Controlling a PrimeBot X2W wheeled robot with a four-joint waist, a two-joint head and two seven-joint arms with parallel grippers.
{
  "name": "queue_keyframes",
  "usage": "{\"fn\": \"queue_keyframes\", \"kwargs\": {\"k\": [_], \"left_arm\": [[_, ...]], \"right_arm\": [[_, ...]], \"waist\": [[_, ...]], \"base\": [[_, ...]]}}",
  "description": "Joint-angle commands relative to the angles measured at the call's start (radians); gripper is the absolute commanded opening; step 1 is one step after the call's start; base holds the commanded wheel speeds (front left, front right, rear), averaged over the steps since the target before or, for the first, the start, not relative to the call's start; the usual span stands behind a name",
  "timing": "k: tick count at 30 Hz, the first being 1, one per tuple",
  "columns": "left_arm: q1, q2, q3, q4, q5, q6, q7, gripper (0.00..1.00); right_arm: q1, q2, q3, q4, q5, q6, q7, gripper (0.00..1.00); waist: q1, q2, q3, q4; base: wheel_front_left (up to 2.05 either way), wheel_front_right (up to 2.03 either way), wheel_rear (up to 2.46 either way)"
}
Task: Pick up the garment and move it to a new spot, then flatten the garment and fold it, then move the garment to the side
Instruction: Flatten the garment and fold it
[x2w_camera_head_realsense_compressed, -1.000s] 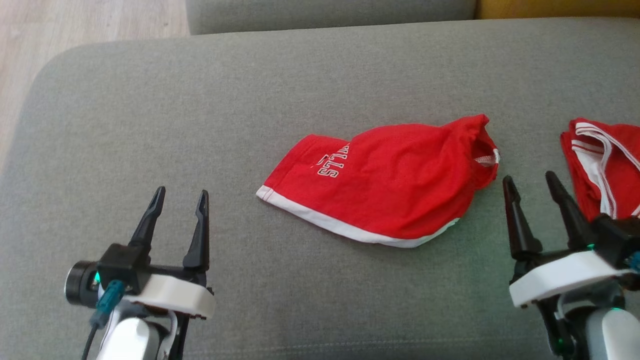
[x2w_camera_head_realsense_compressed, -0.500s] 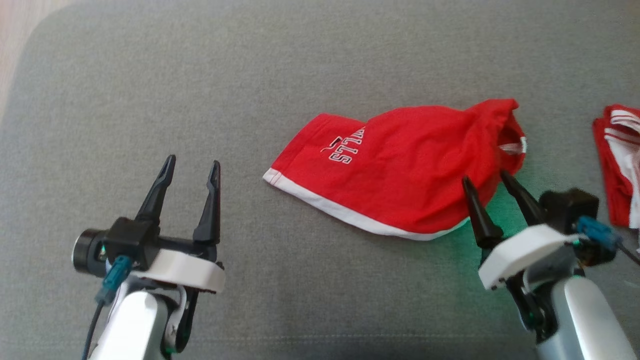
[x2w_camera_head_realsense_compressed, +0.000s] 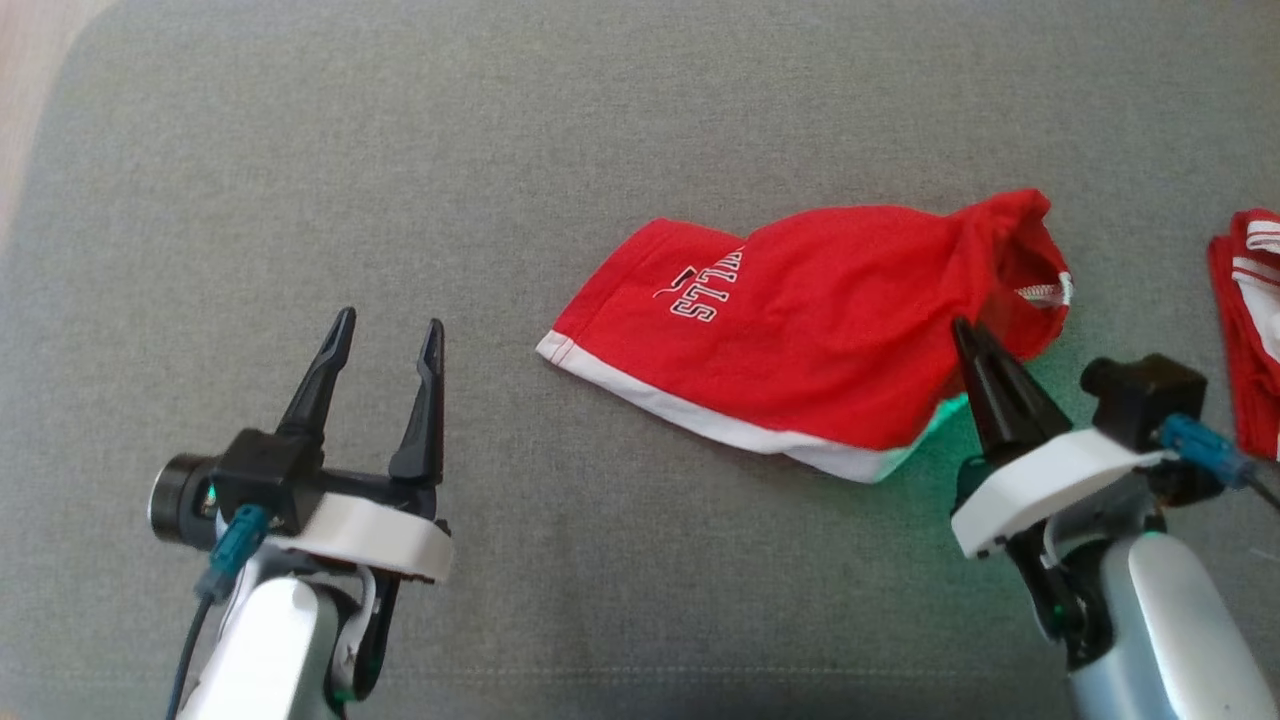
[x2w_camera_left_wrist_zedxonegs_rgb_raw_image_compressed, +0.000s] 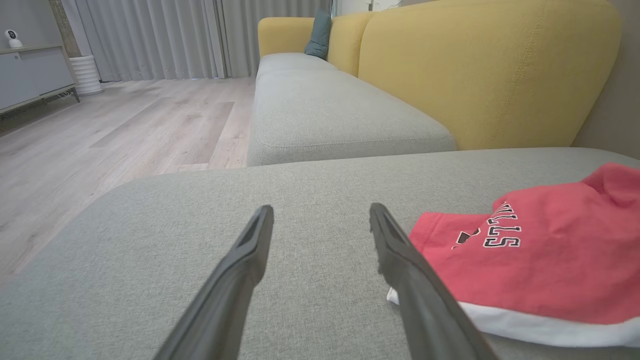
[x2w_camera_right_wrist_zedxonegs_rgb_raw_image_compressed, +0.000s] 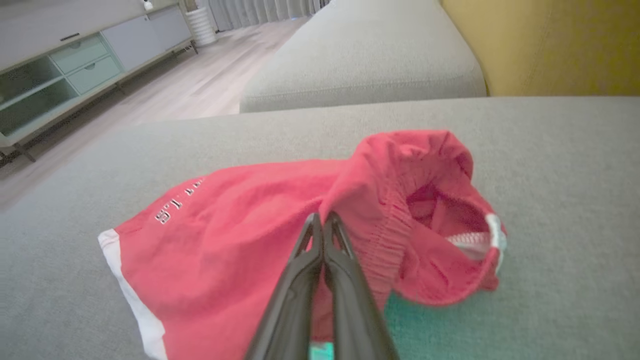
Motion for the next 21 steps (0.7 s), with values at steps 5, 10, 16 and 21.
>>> {"fn": "queue_keyframes", "kwargs": {"k": [5, 10, 16, 21], "left_arm": [[-0.055, 0.007, 0.027, -0.032, 0.007, -0.004, -0.012, 1.00], [-0.075, -0.003, 0.015, -0.030, 0.011, -0.011, -0.013, 1.00], [-0.103, -0.018, 0.002, -0.025, 0.016, -0.023, -0.013, 1.00], [-0.111, -0.026, 0.002, -0.023, 0.018, -0.028, -0.013, 1.00]], "right_arm": [[-0.082, -0.002, 0.030, -0.075, 0.005, -0.001, 0.024, 0.00], [-0.172, 0.005, 0.043, -0.011, 0.002, -0.001, 0.041, 0.00], [-0.289, 0.002, 0.070, 0.159, -0.012, -0.001, 0.044, 0.00], [-0.340, 0.003, 0.094, 0.268, -0.028, -0.001, 0.040, 0.00]], "waist": [[0.0000, 0.0000, 0.006, 0.004], [0.0000, 0.0000, 0.021, 0.021], [0.0000, 0.0000, 0.045, 0.047], [0.0000, 0.0000, 0.055, 0.055]], "base": [[0.00, 0.00, 0.00], [0.00, 0.00, 0.00], [0.00, 0.00, 0.00], [0.00, 0.00, 0.00]]}}
